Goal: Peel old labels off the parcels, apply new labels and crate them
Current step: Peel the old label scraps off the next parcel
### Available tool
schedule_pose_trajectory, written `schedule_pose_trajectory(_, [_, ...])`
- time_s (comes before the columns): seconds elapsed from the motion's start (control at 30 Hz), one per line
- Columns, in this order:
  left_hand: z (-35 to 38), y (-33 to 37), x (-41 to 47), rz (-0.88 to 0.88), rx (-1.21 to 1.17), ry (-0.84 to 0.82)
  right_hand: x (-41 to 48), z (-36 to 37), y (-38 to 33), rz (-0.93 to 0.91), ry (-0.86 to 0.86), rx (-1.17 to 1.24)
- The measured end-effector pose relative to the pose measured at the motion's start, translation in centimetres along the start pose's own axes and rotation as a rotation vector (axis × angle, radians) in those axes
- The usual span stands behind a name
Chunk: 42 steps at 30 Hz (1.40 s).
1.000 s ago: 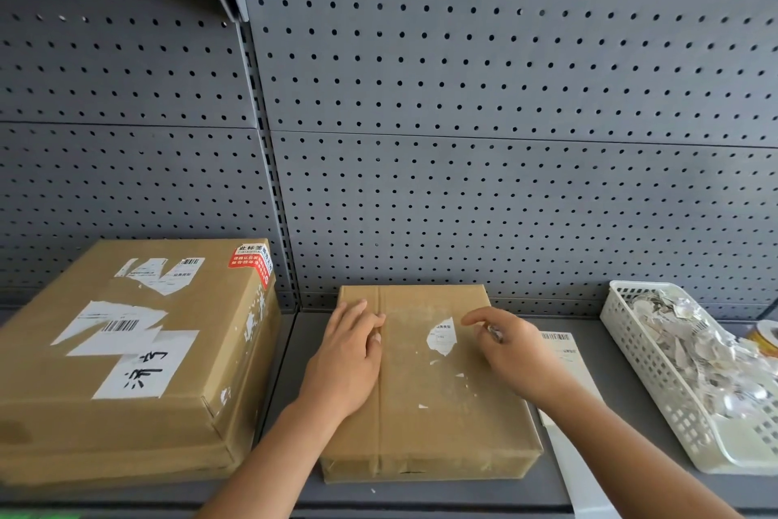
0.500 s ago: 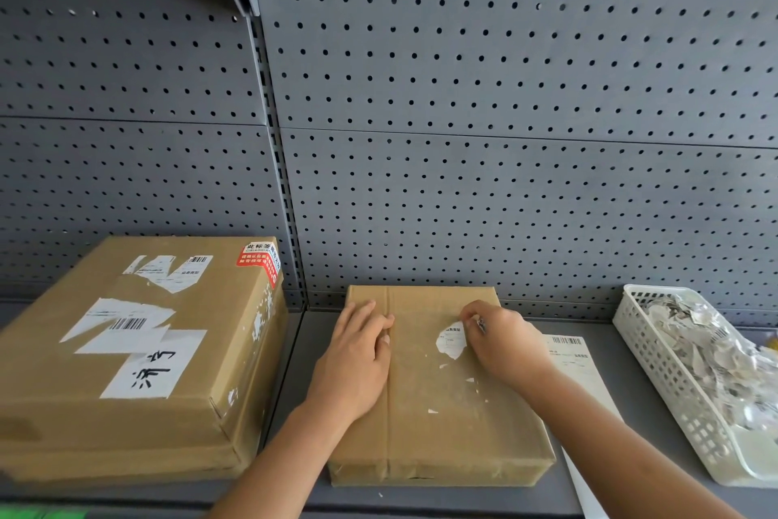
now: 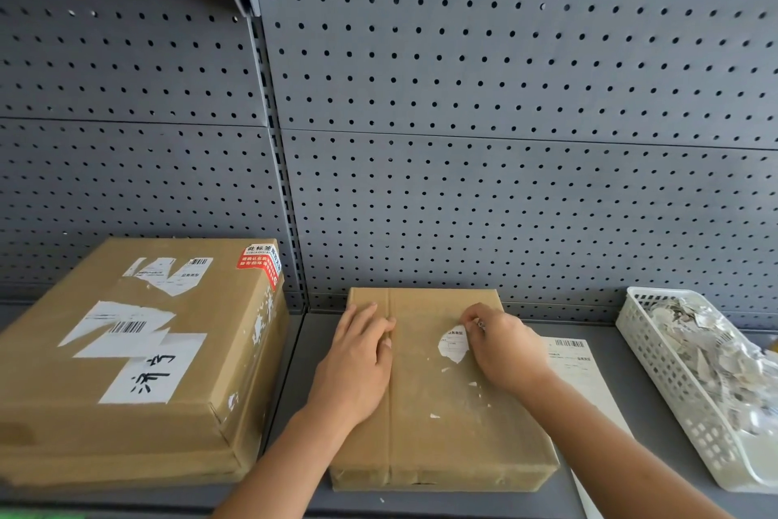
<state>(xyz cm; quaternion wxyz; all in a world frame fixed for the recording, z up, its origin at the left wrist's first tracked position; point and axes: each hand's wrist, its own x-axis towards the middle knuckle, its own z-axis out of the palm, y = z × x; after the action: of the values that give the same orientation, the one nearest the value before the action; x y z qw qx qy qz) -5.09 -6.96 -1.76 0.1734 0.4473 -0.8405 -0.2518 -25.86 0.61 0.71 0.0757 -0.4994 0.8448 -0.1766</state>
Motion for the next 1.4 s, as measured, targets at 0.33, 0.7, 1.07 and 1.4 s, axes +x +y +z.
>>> schedule_pose_trajectory(0.33, [0.1, -0.1, 0.2, -0.005, 0.005, -0.001, 0.2, -0.2, 0.6, 0.023, -0.021, 0.112])
schedule_pose_trajectory(0.7, [0.0, 0.0, 0.0, 0.002, 0.010, 0.001, -0.5, -1.1, 0.2, 0.044, -0.059, 0.268])
schedule_pose_trajectory(1.07, [-0.3, -0.3, -0.1, 0.004, 0.007, -0.008, -3.3, -4.0, 3.3, 0.106, -0.108, 0.746])
schedule_pose_trajectory(1.4, [-0.3, -0.6, 0.1, 0.015, -0.002, -0.004, -6.0, -11.0, 11.5, 0.184, 0.334, 0.654])
